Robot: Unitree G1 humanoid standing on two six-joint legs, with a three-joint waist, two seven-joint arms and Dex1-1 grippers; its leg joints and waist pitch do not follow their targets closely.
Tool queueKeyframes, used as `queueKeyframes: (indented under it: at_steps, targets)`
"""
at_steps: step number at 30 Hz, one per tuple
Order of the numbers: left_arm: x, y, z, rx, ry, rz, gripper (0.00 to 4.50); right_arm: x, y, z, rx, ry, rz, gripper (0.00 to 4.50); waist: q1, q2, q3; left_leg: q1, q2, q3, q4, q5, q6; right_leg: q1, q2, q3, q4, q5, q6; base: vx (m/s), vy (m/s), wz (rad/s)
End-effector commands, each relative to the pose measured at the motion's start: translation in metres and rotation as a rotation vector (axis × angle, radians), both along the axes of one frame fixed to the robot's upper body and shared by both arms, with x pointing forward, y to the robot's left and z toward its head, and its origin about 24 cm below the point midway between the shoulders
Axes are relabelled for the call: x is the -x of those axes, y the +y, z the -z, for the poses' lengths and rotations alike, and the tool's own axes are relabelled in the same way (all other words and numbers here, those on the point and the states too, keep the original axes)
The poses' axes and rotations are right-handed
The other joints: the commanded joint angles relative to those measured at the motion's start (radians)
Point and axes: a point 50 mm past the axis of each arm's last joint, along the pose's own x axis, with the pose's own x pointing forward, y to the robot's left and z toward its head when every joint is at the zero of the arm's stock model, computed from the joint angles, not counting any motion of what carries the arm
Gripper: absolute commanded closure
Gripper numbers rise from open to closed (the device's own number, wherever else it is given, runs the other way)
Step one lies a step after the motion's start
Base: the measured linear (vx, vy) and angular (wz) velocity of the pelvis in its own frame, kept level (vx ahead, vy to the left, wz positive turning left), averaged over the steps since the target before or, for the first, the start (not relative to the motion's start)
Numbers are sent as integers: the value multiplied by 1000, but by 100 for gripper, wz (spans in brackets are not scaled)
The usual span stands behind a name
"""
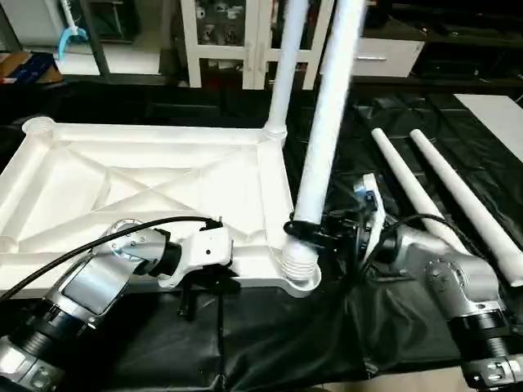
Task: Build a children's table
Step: Insert table leg to table base
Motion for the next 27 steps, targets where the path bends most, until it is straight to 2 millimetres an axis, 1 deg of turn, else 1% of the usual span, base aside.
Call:
queueKeyframes:
  at_steps: [1, 2, 4, 5, 8, 11, 13, 14, 16, 18, 20, 22, 25, 27]
  targets:
    - [7, -3, 12, -6, 69, 28, 448, 0, -5, 6, 61, 2, -3, 264, -11, -3, -28, 21, 75, -32, -88, -177, 18, 12, -81, 47, -91, -306, -199, 0, 0, 0]
    - [7, -4, 12, -6, 69, 28, 448, 0, -6, 8, 92, -14, -9, 264, -12, -3, -27, 21, 75, -33, -89, -198, 11, 11, -84, 48, -95, -338, -196, 0, 0, 0]
    - [6, -4, 12, -6, 68, 29, 448, 0, -6, 10, 115, -26, -5, 264, -13, -3, -26, 21, 76, -35, -90, -214, 8, 11, -86, 50, -98, -365, -187, 0, 0, 0]
    - [6, -4, 12, -7, 67, 30, 448, -1, -7, 11, 140, -41, -6, 264, -13, -3, -25, 22, 77, -34, -90, -219, 6, 8, -86, 51, -100, -374, -184, 0, 0, 0]
    - [6, -4, 12, -10, 65, 32, 448, -3, -11, 13, 171, -67, 0, 264, -15, 0, -23, 24, 79, -37, -94, -239, -1, 6, -85, 50, -101, -390, -182, 0, 0, 0]
    - [6, -5, 11, -10, 63, 32, 448, -4, -11, 13, 180, -88, 10, 264, -16, -1, -22, 22, 79, -38, -96, -249, -6, 7, -85, 50, -101, -388, -183, 0, 0, 0]
    - [6, -5, 12, -11, 62, 33, 448, 0, -6, 16, 187, -99, -11, 264, -17, 1, -22, 24, 80, -38, -98, -251, -7, 7, -85, 49, -102, -382, -185, 0, 0, 0]
    - [6, -5, 12, -11, 63, 33, 448, 1, -4, 17, 193, -107, -21, 264, -19, 0, -21, 23, 80, -39, -100, -262, -11, 7, -85, 50, -103, -389, -182, 0, 0, 0]
    - [5, -5, 12, -11, 64, 33, 448, 4, -1, 21, 203, -115, -33, 264, -19, 2, -22, 26, 81, -39, -100, -280, -16, 5, -87, 51, -107, -408, -179, 0, 0, 0]
    - [5, -5, 12, -11, 64, 33, 448, 7, 2, 25, 218, -123, -46, 264, -20, 1, -20, 26, 81, -41, -102, -302, -21, 4, -87, 51, -110, -432, -170, 0, 0, 0]
    - [6, -5, 12, -13, 65, 33, 448, 10, 4, 30, 238, -140, -53, 264, -21, 0, -21, 27, 81, -42, -103, -311, -22, 2, -89, 52, -112, -448, -163, 0, 0, 0]
    - [6, -4, 12, -15, 65, 33, 448, 11, 5, 32, 236, -147, -40, 264, -20, 0, -20, 28, 81, -41, -104, -316, -22, 1, -88, 53, -114, -450, -159, 0, 0, 0]
    - [6, -4, 12, -16, 64, 32, 448, 10, 3, 33, 218, -150, -3, 264, -22, -2, -21, 26, 81, -44, -106, -321, -20, 2, -89, 53, -115, -469, -154, 0, 0, 0]
    - [6, -3, 12, -17, 61, 29, 448, 9, -4, 34, 194, -148, 60, 264, -21, -1, -21, 29, 81, -43, -105, -325, -20, -2, -89, 54, -117, -479, -152, 0, 0, 0]
